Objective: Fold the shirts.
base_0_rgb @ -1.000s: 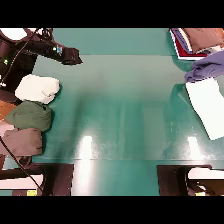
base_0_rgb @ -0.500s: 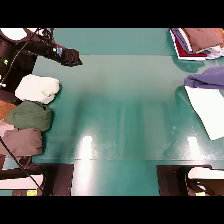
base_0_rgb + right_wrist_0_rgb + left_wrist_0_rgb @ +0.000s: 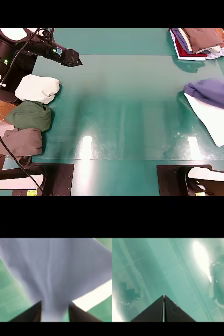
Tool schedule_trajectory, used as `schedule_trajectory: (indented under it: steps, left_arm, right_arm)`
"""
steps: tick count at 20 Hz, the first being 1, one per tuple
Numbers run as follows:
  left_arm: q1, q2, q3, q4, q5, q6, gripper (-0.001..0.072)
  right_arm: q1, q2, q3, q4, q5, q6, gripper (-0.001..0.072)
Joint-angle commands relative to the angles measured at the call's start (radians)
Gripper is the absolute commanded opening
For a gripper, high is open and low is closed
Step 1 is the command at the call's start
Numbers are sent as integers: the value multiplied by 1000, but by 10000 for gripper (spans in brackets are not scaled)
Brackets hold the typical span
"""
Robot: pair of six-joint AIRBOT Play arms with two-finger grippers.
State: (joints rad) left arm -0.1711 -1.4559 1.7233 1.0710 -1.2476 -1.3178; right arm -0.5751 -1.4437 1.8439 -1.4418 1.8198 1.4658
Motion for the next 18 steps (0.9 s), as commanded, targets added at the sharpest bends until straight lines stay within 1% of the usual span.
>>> schedule_trajectory:
  steps: [1, 2, 3, 5, 6, 8, 10, 11, 12, 13, 15, 16, 18]
  left_arm:
    - [0, -1, 0, 0, -2, 17, 24]
    - [0, -1, 0, 0, -1, 17, 24]
    - [0, -1, 0, 0, 0, 17, 23]
    - [0, -1, 0, 0, 6, 16, 24]
    - [0, -1, 0, -1, 16, 16, 24]
    - [0, 0, 0, -5, 40, 16, 24]
    - [0, 0, 0, -5, 43, 16, 24]
    - [0, 0, 0, -5, 46, 16, 24]
    - [0, 0, 0, -5, 46, 16, 24]
    - [0, 0, 0, -5, 47, 16, 24]
    - [0, 0, 0, -5, 54, 16, 24]
    - [0, 0, 0, -5, 60, 16, 24]
    - [0, 0, 0, -5, 69, 16, 24]
  right_arm:
    - [-42, 61, -132, -153, 14, 28, 419]
    - [-64, 76, -162, -162, 14, 37, 480]
    - [-91, 91, -190, -157, 14, 44, 503]
    - [-119, 106, -219, -142, 11, 89, 502]
    - [-119, 109, -227, -111, 8, 97, 501]
    - [-103, 114, -235, 25, -16, 98, 500]
    - [-47, 115, -235, 177, -45, 97, 500]
    - [-8, 114, -235, 244, -60, 96, 475]
    - [37, 114, -235, 286, -75, 95, 350]
    - [90, 115, -235, 310, -90, 92, 248]
    - [198, 114, -235, 316, -110, 57, 122]
    - [249, 114, -235, 316, -119, 37, 16]
    - [348, 114, -235, 316, -145, 13, 18]
